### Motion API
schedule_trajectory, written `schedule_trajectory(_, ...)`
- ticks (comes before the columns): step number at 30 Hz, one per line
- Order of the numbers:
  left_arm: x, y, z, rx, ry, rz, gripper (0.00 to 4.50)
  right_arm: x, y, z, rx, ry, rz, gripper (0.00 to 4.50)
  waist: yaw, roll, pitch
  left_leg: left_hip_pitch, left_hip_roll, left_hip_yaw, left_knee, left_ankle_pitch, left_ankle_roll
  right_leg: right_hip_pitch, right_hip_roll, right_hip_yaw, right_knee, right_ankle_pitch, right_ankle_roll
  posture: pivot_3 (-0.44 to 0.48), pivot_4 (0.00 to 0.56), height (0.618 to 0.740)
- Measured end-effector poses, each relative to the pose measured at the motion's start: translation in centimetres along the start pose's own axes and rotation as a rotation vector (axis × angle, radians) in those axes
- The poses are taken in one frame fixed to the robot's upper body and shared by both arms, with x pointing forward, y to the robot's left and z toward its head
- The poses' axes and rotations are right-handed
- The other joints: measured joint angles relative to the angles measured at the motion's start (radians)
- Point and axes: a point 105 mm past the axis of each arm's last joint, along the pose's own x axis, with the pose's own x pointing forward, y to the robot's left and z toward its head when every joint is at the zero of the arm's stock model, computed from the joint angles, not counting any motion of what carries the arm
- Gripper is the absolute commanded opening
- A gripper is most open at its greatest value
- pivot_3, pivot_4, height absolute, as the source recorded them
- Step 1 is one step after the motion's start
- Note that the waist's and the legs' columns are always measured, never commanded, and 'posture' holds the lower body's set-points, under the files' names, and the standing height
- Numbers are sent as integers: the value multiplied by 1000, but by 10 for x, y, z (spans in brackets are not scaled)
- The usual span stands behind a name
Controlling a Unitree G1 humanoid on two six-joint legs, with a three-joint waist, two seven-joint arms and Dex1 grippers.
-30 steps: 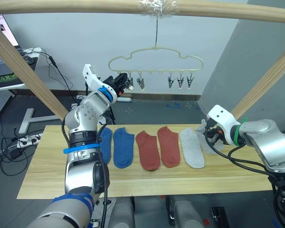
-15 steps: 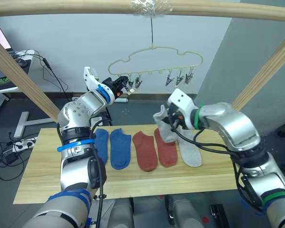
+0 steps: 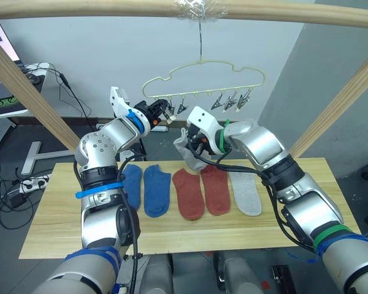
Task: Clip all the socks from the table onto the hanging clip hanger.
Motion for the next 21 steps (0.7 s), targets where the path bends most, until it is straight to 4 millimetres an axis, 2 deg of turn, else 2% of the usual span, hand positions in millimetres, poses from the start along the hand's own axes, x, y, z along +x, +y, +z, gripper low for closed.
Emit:
schedule_trajectory(7, 0, -2, -2, -4, 10, -1, 0, 12, -4, 4, -11, 24, 10, 44, 2, 0, 0, 0, 0, 0, 0, 0, 0, 0, 0, 0, 0, 0, 0, 114, 164, 740)
schedule_trajectory(21, -3, -3, -4, -6, 2, -5, 0, 21, -13, 11, -67, 53, 0, 44, 8, 0, 0, 0, 0, 0, -1, 0, 0, 0, 0, -1, 0, 0, 0, 143, 166, 740)
